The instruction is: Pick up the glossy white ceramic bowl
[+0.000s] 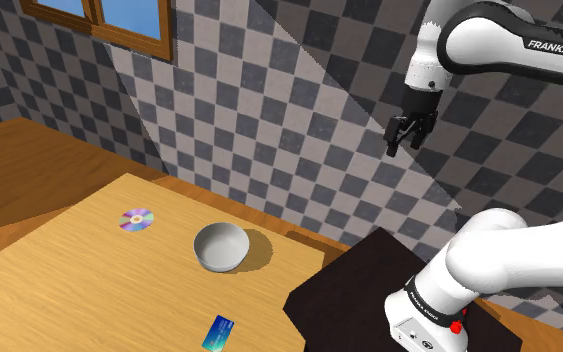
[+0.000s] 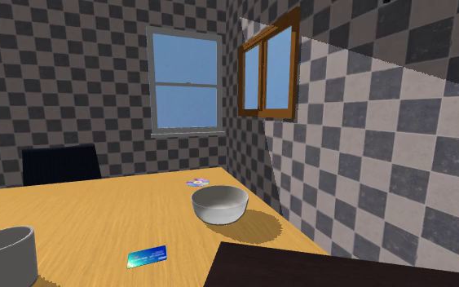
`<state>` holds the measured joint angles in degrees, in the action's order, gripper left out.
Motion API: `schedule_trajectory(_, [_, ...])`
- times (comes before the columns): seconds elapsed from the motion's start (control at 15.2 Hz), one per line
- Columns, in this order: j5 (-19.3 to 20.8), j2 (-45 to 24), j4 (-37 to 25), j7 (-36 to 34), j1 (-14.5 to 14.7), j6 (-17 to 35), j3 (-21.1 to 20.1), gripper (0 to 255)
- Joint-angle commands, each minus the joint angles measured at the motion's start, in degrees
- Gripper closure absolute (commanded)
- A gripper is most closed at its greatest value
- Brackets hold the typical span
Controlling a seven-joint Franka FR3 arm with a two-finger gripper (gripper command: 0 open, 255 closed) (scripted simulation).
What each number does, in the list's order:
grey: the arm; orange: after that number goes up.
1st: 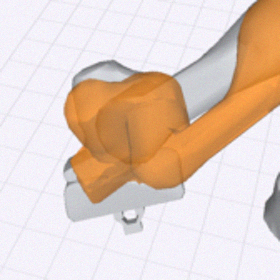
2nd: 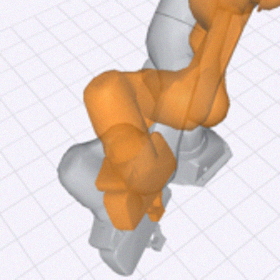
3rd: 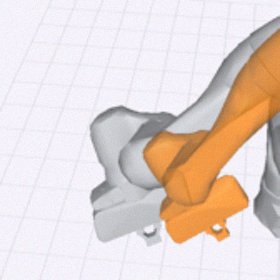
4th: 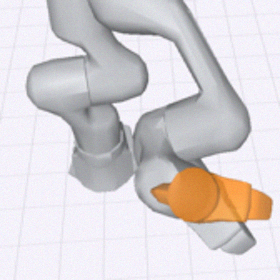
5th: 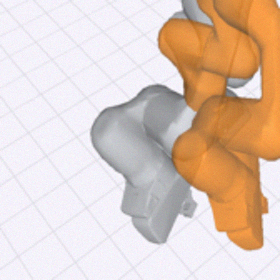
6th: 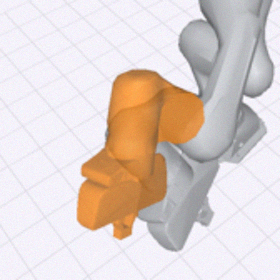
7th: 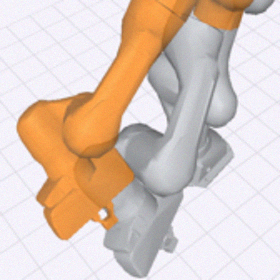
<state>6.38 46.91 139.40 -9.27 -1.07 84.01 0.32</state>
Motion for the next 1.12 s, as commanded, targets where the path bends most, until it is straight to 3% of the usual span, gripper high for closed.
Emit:
schedule_trajectory(0.0, [0.0, 0.0, 0.0, 0.0, 0.0, 0.0, 0.0, 0])
schedule_trajectory(0.53, [-4.3, -9.3, 5.6, -5.0, 2.5, 14.6, -3.7, 0])
schedule_trajectory(1.06, [-7.4, -23.4, 6.2, -9.3, 4.8, 29.5, -7.4, 0])
